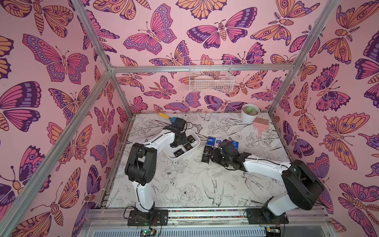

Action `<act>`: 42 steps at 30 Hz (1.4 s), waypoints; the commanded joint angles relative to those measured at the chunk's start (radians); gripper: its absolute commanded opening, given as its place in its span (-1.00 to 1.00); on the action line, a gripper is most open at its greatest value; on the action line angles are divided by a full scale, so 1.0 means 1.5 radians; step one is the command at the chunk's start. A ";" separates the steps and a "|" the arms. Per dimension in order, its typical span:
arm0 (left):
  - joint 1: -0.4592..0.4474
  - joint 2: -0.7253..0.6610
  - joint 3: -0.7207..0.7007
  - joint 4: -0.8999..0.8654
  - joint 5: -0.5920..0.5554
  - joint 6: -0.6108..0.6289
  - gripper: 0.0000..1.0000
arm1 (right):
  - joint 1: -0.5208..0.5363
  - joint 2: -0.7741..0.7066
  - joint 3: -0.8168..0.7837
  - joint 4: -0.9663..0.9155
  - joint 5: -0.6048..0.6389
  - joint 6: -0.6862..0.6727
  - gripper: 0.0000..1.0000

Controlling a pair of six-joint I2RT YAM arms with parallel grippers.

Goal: Take the pocket tissues out of the storage box
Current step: Pick up the pocket tissues from the storage box.

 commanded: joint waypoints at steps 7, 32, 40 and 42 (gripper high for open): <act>0.001 0.073 -0.011 0.108 0.006 -0.024 -0.10 | 0.002 0.000 0.004 -0.016 -0.010 -0.018 0.02; 0.007 -0.043 -0.162 0.197 -0.073 -0.012 -0.94 | 0.002 0.037 0.001 0.008 -0.051 -0.010 -0.02; 0.001 -0.163 -0.204 0.167 0.001 0.052 -0.96 | -0.005 -0.004 -0.012 -0.011 -0.047 -0.017 -0.02; -0.008 -0.196 -0.208 0.139 0.017 0.070 -0.96 | -0.017 -0.019 -0.022 -0.022 -0.047 -0.020 -0.01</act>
